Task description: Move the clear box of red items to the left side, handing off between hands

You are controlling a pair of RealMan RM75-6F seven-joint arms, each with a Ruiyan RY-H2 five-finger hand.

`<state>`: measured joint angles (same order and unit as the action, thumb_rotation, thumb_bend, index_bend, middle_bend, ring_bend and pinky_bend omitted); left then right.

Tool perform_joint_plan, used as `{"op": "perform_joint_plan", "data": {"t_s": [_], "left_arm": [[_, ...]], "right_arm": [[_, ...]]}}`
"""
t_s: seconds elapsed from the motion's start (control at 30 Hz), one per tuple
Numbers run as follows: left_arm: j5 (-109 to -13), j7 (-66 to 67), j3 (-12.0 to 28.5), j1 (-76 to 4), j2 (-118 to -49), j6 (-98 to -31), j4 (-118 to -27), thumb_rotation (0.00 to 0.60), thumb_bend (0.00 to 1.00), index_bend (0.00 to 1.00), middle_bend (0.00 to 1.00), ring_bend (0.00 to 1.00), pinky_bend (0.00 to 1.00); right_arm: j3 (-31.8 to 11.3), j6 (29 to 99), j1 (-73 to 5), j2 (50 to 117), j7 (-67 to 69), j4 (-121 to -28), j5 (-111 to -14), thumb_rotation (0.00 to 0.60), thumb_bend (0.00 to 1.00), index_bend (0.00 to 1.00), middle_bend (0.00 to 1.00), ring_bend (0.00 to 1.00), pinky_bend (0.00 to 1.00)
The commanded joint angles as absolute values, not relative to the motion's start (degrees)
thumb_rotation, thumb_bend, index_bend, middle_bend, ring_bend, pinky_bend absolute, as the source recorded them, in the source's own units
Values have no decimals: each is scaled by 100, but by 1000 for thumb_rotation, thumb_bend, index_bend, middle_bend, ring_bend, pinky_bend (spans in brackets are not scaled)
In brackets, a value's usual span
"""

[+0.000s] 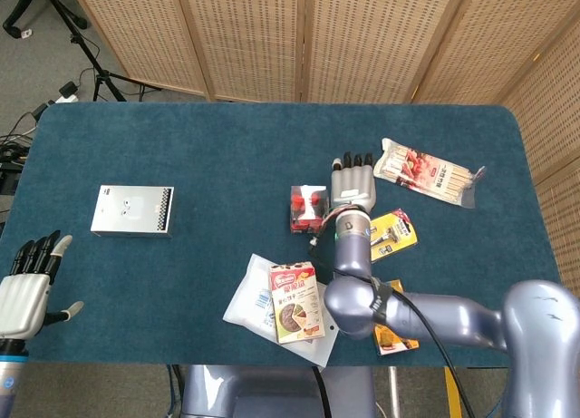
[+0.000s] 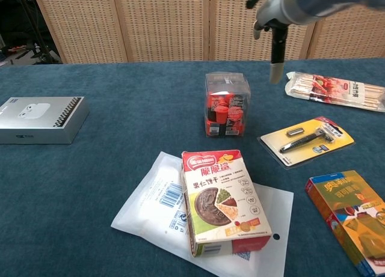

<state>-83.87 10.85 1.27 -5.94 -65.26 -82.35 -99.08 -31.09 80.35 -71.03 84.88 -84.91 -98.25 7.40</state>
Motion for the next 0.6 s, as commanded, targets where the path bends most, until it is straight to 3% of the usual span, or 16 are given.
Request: {"op": "perform_joint_plan", "data": {"t_s": [0.03,0.2,0.37,0.47,0.6], "left_arm": [[-8432,1117,94,-591,-6542,-8239,-9921,600,0,0,0,0,0],[-8480,1278,70,-552,-6598,-8328,-9949,600,0,0,0,0,0],[-8558,1309,61,-540,-6649,-8389,-9961,600,0,0,0,0,0],[-8543,1374,39,-544,-6682,-8346,-9942,600,0,0,0,0,0],[-8541,1552,36,-576,-6825,-8299,-9881,600,0,0,0,0,0]], "right_arm": [[-2107,8387,-5821,7242,-7303,-11667,-1058,600,0,0,0,0,0],[-1285,8222,-4771,6443,-6031,-12267,-2854,600,0,0,0,0,0],[-516,8361,-3886,6183,-4784,-12025,-4809,600,0,0,0,0,0],[42,8433,-3323,6168,-3702,-11451,-6217,600,0,0,0,0,0],[645,8963,-2463,6549,-2253,-9942,-7531,600,0,0,0,0,0]]}}
